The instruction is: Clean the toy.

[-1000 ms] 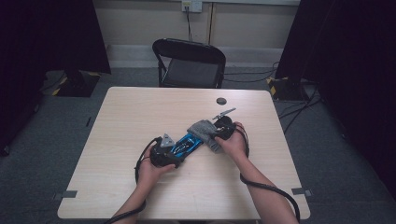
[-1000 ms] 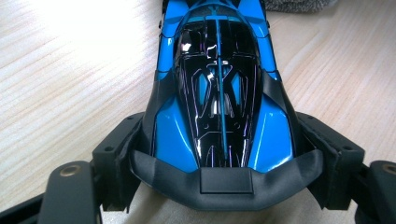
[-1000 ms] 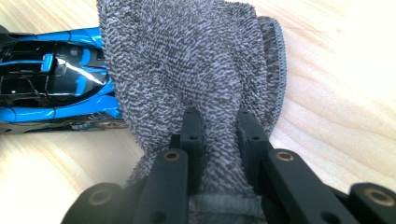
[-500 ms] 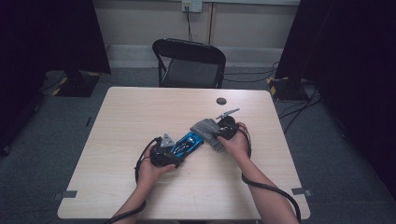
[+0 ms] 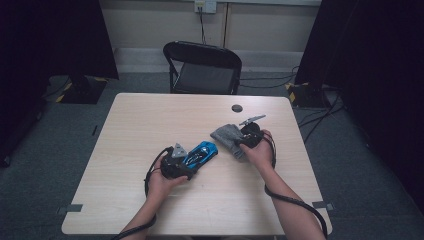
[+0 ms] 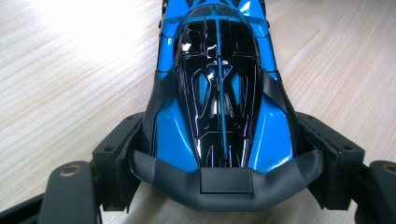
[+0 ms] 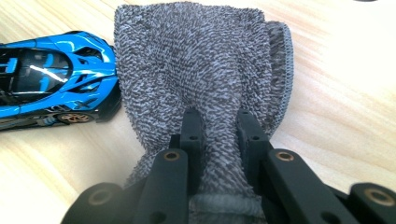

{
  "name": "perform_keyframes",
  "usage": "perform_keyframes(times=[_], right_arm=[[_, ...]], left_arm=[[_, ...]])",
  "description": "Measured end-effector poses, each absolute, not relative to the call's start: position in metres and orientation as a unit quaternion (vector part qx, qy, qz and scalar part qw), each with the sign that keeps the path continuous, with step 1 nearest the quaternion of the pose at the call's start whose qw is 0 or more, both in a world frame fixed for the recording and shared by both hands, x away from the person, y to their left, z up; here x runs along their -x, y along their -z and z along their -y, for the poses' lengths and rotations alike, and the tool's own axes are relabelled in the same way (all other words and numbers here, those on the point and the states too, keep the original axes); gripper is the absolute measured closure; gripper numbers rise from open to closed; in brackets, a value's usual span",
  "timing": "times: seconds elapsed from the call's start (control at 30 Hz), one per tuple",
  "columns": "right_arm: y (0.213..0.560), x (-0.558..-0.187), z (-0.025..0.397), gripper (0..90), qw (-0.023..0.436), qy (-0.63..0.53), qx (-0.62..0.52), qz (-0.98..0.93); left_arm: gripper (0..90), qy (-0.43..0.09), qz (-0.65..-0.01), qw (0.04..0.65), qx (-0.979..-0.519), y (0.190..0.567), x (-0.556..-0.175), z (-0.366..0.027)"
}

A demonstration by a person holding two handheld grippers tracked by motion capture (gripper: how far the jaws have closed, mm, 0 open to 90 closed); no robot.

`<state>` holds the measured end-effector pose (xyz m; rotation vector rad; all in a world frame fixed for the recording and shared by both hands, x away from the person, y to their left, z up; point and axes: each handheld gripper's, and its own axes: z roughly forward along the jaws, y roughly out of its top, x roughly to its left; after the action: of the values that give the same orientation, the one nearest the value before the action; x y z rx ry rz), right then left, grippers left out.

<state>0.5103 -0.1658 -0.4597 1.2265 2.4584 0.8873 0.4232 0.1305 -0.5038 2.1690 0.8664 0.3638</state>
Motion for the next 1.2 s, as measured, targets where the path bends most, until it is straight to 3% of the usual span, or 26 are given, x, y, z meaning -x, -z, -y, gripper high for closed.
perform_keyframes(times=[0.53,1.2], right_arm=[[0.433,-0.482,0.14,75.8,0.109,-0.352,-0.346,-0.863],[0.436,-0.457,0.112,75.7,0.087,-0.358,-0.29,-0.884]], left_arm=[[24.2,-0.142,-0.339,0.379,-0.849,0.504,-0.423,-0.131],[24.2,-0.142,-0.339,0.379,-0.849,0.504,-0.423,-0.131]])
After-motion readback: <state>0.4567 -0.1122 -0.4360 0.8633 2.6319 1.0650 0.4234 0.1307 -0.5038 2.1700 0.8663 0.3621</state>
